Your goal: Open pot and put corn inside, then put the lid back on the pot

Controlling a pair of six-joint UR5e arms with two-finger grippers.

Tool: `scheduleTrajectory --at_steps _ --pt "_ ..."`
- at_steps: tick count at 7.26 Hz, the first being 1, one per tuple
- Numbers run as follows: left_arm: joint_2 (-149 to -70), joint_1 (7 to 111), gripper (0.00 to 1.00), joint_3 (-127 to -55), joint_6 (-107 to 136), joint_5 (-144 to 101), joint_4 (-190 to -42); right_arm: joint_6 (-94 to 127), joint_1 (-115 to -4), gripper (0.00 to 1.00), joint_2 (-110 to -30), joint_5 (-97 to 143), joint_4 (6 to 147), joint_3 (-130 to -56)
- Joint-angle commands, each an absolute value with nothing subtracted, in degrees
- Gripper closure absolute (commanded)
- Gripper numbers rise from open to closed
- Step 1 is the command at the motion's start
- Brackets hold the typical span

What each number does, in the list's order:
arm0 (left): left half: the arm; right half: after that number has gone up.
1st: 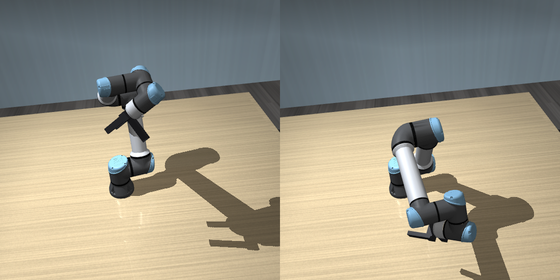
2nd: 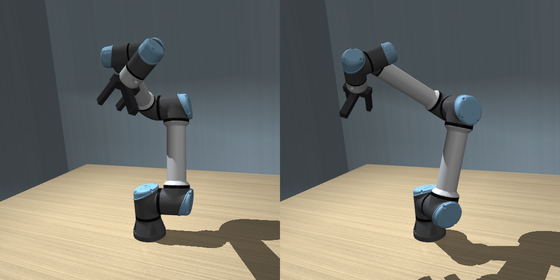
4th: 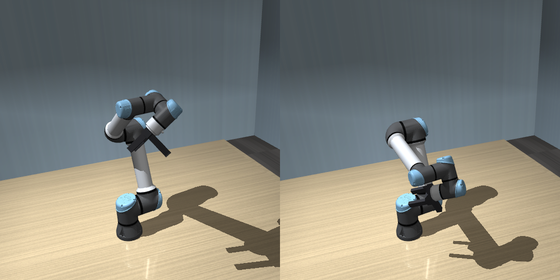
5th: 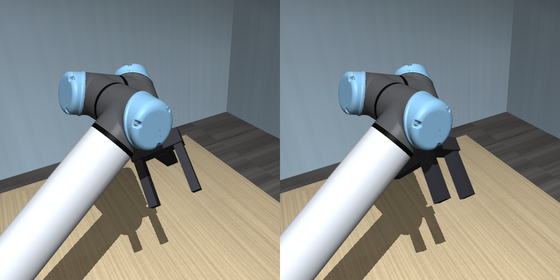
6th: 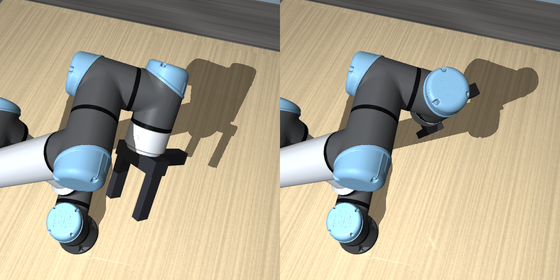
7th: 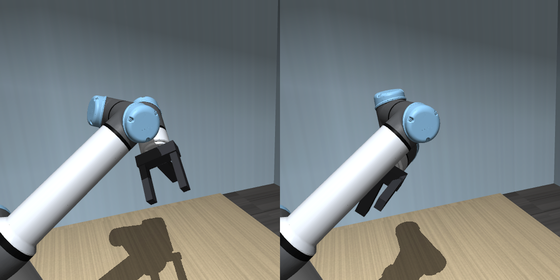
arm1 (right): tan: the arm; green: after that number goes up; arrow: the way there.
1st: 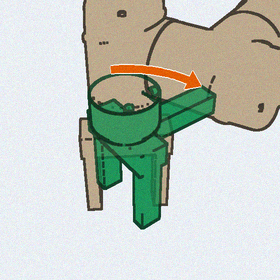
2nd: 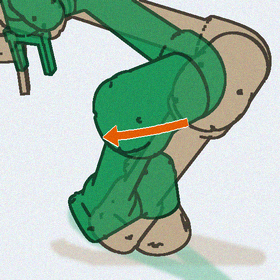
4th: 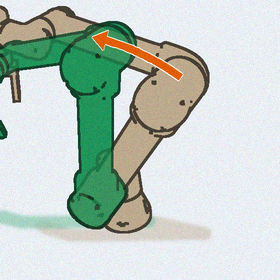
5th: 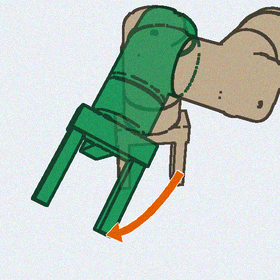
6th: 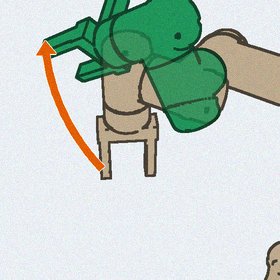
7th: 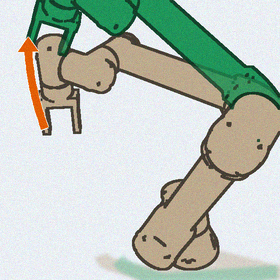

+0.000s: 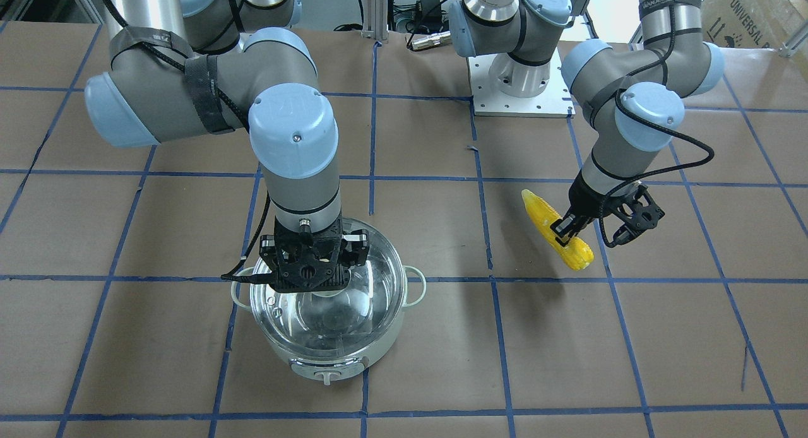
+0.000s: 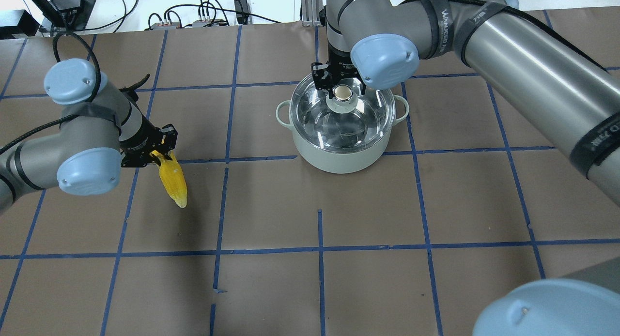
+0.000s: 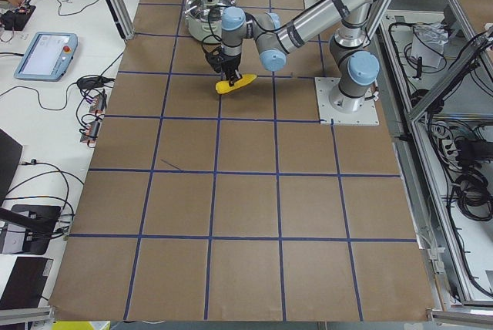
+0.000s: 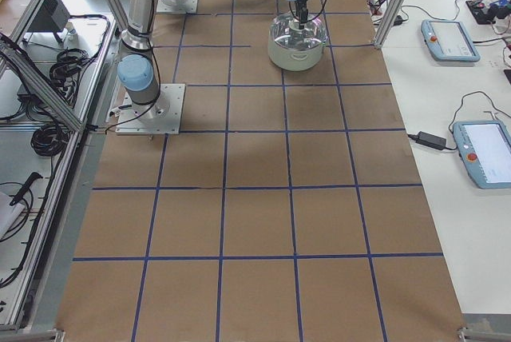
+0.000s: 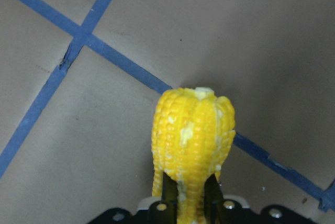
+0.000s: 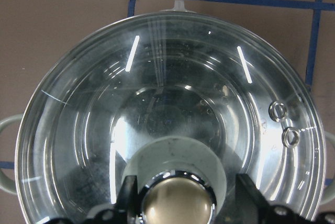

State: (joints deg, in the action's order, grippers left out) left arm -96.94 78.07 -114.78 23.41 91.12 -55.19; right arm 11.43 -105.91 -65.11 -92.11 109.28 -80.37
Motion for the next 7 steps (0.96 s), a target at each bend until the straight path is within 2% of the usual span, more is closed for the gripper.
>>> scheduleTrajectory --at_steps 1,3,7 --pt "-96.0 81.6 0.80 -105.4 28.4 91.1 -66.9 11.9 -106.1 0.51 -65.1 -92.1 109.2 -80.2" --pt "-96.9 85.3 0.80 -102.2 33.8 90.7 -68.6 12.0 -106.2 0.54 -65.2 -92.1 109.2 -80.2" --pt "-96.9 85.1 0.80 -102.0 34.2 89.1 -68.9 12.8 -106.2 0.53 -66.8 -92.0 108.0 -79.5"
